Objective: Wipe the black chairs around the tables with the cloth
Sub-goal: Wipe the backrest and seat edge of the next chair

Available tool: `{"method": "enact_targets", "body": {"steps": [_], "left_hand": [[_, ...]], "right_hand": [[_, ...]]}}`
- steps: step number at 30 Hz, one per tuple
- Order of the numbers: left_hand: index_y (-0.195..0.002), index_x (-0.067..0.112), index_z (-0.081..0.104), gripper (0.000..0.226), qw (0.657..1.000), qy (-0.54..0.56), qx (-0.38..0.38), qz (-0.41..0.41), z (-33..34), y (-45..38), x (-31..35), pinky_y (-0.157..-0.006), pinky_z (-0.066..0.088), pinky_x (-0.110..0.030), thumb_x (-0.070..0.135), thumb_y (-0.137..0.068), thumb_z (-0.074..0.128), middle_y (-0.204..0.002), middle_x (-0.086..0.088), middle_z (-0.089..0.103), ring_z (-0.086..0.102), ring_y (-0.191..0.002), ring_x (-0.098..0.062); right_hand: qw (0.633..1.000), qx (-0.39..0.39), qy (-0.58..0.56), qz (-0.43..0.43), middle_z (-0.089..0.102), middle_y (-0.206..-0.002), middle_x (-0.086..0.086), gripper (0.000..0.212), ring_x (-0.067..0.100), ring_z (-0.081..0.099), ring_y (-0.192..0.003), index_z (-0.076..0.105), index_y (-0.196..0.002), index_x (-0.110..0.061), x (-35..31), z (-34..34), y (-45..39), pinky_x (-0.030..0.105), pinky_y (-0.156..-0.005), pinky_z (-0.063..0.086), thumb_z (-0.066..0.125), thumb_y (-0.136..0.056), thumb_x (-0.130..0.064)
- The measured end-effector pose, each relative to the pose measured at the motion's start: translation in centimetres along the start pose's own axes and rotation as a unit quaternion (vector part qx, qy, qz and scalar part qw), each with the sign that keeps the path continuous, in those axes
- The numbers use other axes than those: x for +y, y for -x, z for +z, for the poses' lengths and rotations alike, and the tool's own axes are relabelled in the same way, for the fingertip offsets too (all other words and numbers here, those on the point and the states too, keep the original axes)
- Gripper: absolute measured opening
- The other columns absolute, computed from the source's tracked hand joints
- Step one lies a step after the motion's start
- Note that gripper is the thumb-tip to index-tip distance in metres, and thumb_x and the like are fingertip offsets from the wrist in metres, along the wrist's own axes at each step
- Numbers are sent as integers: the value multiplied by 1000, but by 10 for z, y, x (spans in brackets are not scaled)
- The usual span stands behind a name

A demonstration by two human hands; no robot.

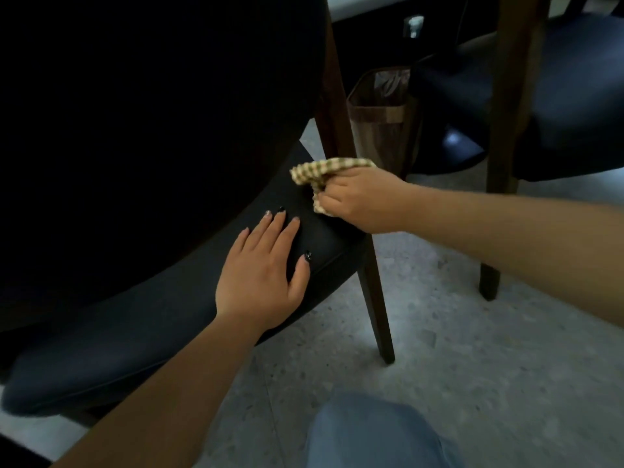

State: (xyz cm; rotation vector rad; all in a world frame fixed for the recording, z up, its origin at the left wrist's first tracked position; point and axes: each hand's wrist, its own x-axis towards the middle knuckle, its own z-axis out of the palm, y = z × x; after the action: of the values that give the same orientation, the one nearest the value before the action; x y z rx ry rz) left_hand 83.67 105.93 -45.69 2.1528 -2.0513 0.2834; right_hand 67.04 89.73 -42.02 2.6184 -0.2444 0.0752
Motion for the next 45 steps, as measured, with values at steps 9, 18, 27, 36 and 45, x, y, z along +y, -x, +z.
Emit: {"method": "enact_targets", "body": {"steps": [9, 18, 27, 36, 45], "left_hand": [[-151, 23, 32, 65, 1000, 15, 10, -4, 0, 2, 0, -120, 13, -34, 53, -94, 21, -158, 0, 28, 18, -148, -14], [-150, 23, 34, 63, 1000, 14, 15, -5, 0, 2, -2, -118, 12, -32, 53, -95, 25, -157, 0, 31, 20, -147, -14], [-150, 21, 35, 64, 1000, 8, 11, -2, 0, 1, 0, -119, 16, -35, 51, -95, 25, -157, -2, 32, 22, -147, -16], [-150, 20, 34, 65, 1000, 0, 2, -3, 0, 1, 0, -119, 18, -37, 52, -95, 24, -157, -2, 31, 22, -147, -16], [-150, 20, 35, 63, 1000, 10, 7, -5, 0, 0, -1, -119, 18, -36, 51, -95, 29, -157, -1, 32, 22, -147, -16]], "right_hand": [[976, -60, 207, 34, 69, -95, 5, 43, 26, 59, -96, 69, -95, -14, 29, -38, -41, 41, -101, 36, 33, -95, -38], [778, 373, -397, 313, 65, -76, 5, 32, 7, 61, -71, 66, -90, -2, -23, -20, 4, 20, -68, 50, 47, -94, -27], [371, 318, -678, 549, 50, -51, -7, 38, 6, 48, -41, 53, -61, -23, 17, -10, -40, 19, -45, 38, 44, -97, -29], [183, 160, -687, 685, 68, -69, 1, 35, 15, 65, -61, 65, -80, -19, -127, 119, 26, 20, -51, 52, 44, -98, -41], [163, 144, -641, 736, 68, -101, 14, 36, 31, 65, -95, 65, -92, -15, -157, 141, 28, 47, -89, 53, 38, -97, -39]]}}
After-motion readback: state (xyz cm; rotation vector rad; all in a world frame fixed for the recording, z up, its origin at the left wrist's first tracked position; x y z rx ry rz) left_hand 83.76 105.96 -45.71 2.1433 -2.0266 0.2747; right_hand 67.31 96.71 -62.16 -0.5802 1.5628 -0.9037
